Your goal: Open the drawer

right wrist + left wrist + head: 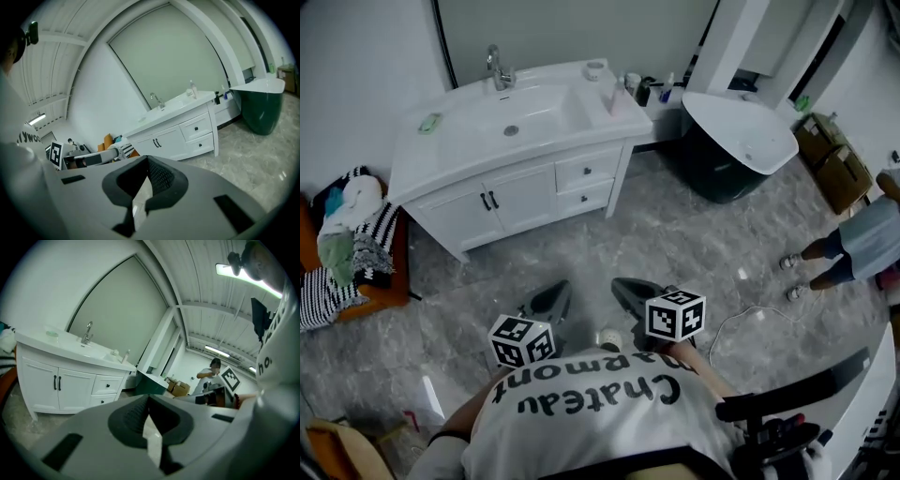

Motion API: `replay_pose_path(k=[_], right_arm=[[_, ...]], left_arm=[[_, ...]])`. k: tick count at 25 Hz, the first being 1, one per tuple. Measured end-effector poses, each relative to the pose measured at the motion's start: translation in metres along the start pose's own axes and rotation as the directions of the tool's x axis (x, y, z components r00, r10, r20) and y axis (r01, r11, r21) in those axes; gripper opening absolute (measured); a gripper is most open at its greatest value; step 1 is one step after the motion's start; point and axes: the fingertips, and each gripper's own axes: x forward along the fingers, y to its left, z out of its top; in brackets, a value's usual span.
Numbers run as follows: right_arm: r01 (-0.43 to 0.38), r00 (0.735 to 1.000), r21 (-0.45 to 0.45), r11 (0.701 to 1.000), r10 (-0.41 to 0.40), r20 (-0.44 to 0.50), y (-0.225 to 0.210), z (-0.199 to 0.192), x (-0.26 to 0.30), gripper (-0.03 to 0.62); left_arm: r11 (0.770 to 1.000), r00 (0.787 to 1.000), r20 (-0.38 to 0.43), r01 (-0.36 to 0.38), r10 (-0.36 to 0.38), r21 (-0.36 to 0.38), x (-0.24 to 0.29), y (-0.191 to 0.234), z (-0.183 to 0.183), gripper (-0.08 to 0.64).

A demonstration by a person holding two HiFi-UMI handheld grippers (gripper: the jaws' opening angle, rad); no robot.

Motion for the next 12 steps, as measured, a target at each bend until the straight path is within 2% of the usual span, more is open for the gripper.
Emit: replay_pose_path(k=[6,12], right_arm=[[-0.064,0.998,-0.052,0.997,0.063,-0.029,-0.043,0.043,0.007,0.011],[-0.132,0.989,-0.097,0.986,0.125,-0.074,-0.073,0.064,0.018,0.011]], left_arm=[[0.996,0.995,0.053,-0.081,0.083,-0.04,0.044,0.005,0.016,0.009],[0.981,0.979,0.101,-0.171,0.18,-0.088,0.073,0.018,0.017,0.009]])
